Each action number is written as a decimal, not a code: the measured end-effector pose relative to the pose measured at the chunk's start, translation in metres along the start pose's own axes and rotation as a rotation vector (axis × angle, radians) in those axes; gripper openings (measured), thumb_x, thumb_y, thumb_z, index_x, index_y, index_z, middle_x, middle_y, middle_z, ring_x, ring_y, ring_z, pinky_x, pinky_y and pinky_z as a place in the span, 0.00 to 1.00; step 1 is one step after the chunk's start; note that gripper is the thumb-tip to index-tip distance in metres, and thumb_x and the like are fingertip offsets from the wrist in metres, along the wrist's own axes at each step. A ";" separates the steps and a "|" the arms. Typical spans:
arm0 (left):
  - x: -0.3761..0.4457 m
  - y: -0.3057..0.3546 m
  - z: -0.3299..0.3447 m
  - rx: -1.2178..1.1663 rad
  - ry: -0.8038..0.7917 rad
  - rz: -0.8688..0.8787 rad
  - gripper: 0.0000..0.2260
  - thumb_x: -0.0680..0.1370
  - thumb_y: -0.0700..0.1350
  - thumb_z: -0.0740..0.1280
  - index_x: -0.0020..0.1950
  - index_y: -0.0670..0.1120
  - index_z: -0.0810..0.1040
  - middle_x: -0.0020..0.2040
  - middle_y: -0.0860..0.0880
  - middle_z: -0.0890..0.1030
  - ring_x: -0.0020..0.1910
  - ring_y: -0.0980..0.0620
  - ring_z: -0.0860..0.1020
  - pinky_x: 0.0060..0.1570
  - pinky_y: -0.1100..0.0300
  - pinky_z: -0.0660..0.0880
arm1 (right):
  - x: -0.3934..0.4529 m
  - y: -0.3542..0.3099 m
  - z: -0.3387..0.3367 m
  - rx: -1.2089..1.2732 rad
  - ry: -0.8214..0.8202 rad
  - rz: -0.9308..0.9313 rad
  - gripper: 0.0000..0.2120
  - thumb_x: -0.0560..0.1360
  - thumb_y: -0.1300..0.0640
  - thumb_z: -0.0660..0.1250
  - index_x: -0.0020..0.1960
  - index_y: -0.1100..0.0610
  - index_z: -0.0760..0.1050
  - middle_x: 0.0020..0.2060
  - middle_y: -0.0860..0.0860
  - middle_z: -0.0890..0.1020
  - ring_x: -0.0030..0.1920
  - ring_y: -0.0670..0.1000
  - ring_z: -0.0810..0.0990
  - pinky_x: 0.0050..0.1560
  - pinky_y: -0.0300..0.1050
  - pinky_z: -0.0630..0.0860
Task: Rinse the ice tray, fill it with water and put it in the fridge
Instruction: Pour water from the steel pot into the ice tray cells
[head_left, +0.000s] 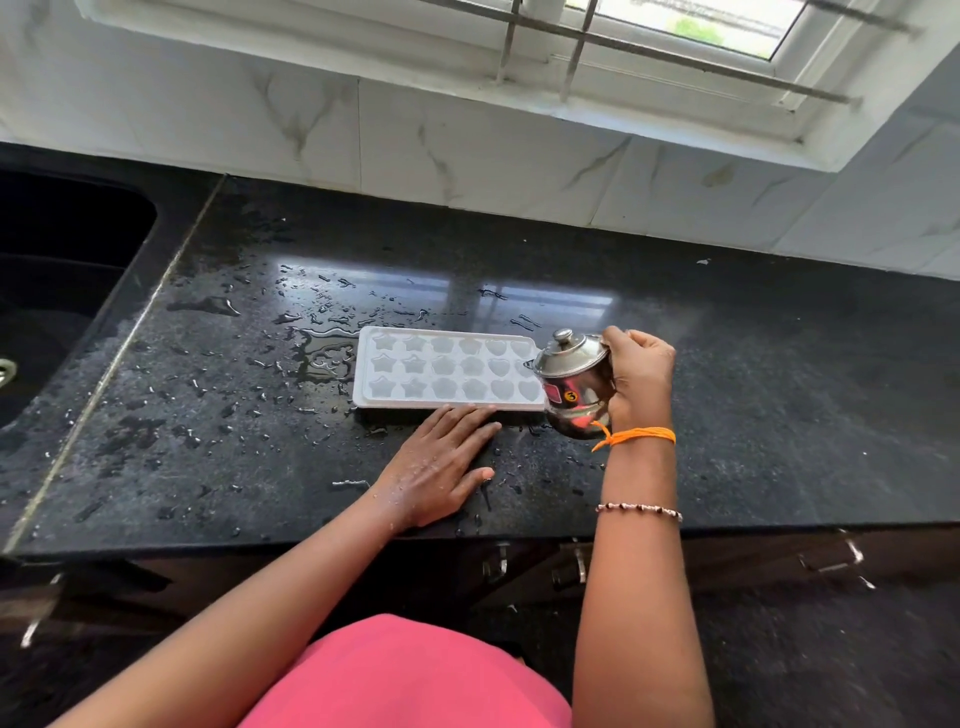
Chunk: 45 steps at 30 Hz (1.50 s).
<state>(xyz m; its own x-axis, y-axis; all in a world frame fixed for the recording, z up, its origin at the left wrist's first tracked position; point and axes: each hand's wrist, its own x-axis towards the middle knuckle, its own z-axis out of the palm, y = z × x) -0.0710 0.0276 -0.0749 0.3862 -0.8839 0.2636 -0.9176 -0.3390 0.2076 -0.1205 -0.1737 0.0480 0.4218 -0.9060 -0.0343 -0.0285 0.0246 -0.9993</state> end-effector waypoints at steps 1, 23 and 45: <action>0.001 0.002 -0.001 -0.009 0.012 -0.009 0.26 0.78 0.58 0.53 0.71 0.46 0.68 0.72 0.47 0.67 0.71 0.48 0.64 0.71 0.54 0.50 | 0.001 0.000 -0.002 0.053 0.013 0.028 0.20 0.67 0.69 0.64 0.23 0.54 0.62 0.22 0.48 0.61 0.26 0.47 0.60 0.28 0.38 0.58; 0.022 0.010 0.016 -0.068 -0.039 0.163 0.28 0.80 0.58 0.50 0.75 0.43 0.61 0.77 0.46 0.57 0.76 0.49 0.52 0.73 0.54 0.44 | 0.007 0.006 -0.013 -0.303 0.100 -0.080 0.18 0.63 0.62 0.65 0.21 0.54 0.59 0.22 0.49 0.59 0.28 0.50 0.58 0.31 0.43 0.58; 0.022 0.010 0.017 -0.041 -0.004 0.164 0.26 0.79 0.58 0.52 0.72 0.44 0.67 0.73 0.46 0.66 0.74 0.47 0.60 0.72 0.51 0.50 | 0.001 -0.002 -0.012 -0.416 0.062 -0.104 0.20 0.64 0.65 0.65 0.21 0.53 0.59 0.21 0.49 0.59 0.26 0.49 0.58 0.30 0.42 0.58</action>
<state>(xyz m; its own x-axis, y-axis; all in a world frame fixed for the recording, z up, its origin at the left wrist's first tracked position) -0.0731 -0.0005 -0.0834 0.2307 -0.9279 0.2930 -0.9637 -0.1762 0.2007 -0.1313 -0.1799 0.0503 0.3872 -0.9185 0.0795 -0.3569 -0.2289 -0.9057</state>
